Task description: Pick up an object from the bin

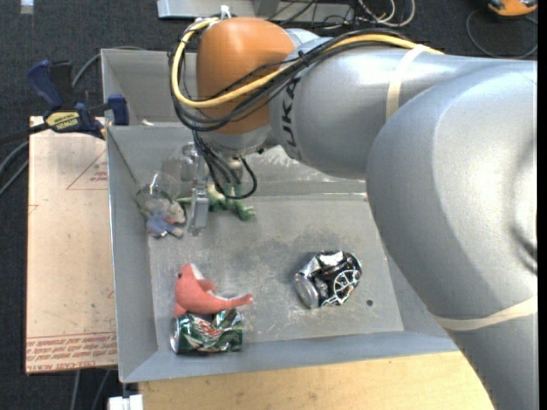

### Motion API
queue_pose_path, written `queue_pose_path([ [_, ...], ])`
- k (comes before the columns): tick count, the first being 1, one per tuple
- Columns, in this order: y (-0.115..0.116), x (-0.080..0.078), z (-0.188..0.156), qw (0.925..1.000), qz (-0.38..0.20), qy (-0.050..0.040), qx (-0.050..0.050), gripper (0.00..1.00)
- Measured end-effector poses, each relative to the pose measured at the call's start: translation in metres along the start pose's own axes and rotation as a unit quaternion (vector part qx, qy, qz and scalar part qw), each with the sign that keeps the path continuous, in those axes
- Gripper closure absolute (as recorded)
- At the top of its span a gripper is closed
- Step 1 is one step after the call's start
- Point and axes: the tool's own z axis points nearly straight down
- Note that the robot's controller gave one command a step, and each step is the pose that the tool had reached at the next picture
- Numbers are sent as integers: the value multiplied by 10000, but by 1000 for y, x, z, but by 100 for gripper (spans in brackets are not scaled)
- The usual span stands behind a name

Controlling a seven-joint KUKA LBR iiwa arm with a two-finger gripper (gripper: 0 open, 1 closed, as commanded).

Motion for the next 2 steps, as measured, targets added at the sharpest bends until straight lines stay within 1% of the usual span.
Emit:
queue_pose_path([
  [1,0,0,0,10000,0,1,0,0],
  [2,-1,29,87,9983,-585,-1,-1,0],
])
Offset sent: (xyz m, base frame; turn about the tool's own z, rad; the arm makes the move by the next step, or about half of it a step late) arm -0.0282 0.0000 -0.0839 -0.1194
